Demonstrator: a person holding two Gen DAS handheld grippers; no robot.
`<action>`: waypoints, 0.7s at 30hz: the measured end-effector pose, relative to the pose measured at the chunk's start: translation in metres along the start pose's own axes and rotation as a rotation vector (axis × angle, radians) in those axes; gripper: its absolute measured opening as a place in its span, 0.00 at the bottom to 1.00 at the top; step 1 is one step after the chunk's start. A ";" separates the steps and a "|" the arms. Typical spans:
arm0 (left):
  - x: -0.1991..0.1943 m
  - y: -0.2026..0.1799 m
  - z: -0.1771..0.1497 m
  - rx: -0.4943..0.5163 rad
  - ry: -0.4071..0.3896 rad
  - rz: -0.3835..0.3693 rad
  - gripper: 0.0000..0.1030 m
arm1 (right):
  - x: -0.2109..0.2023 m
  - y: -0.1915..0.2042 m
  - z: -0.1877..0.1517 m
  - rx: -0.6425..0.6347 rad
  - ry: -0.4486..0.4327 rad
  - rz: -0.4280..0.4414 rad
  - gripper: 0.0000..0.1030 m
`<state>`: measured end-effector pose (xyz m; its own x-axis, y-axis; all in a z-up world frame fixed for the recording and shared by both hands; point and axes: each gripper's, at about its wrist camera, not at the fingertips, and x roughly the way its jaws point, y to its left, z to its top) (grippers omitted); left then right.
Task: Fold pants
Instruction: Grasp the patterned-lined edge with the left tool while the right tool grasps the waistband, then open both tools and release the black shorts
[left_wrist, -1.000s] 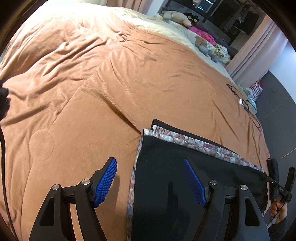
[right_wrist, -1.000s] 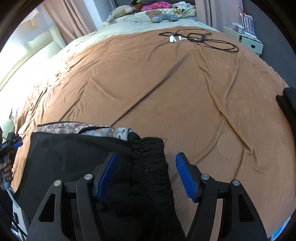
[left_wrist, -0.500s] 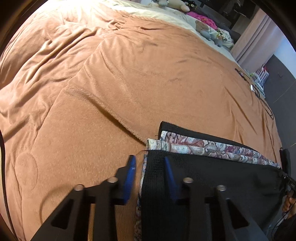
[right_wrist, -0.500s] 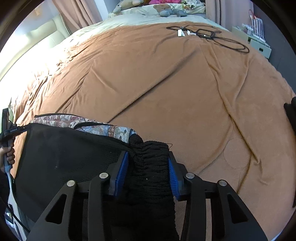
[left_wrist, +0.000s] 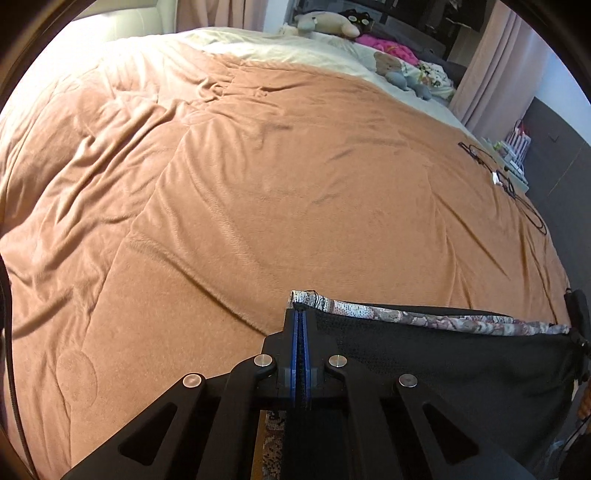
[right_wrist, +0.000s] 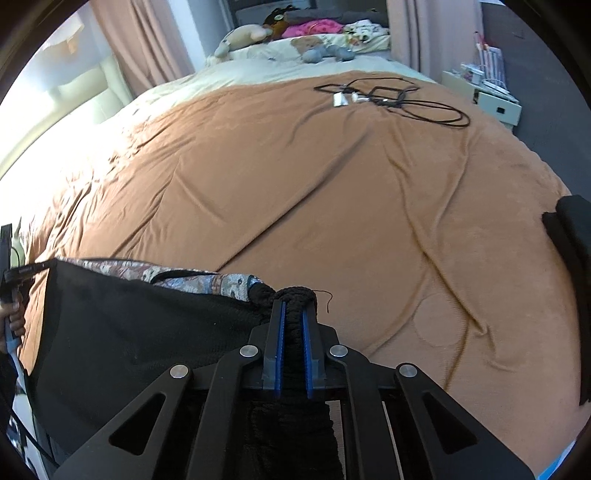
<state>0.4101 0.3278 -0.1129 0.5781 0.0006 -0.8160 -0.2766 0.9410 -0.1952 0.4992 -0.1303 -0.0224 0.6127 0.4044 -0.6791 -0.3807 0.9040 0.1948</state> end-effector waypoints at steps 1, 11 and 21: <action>0.004 -0.001 0.001 -0.001 0.005 0.002 0.02 | 0.000 -0.001 0.000 0.003 -0.001 -0.002 0.05; 0.033 0.004 0.006 -0.046 0.034 0.052 0.02 | 0.017 0.004 0.007 0.017 0.001 -0.025 0.05; 0.042 0.009 0.006 -0.079 0.103 0.068 0.09 | 0.041 0.008 0.015 0.024 0.038 -0.062 0.12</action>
<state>0.4364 0.3382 -0.1457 0.4751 0.0251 -0.8796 -0.3741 0.9105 -0.1761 0.5316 -0.1048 -0.0382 0.6078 0.3423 -0.7165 -0.3254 0.9305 0.1684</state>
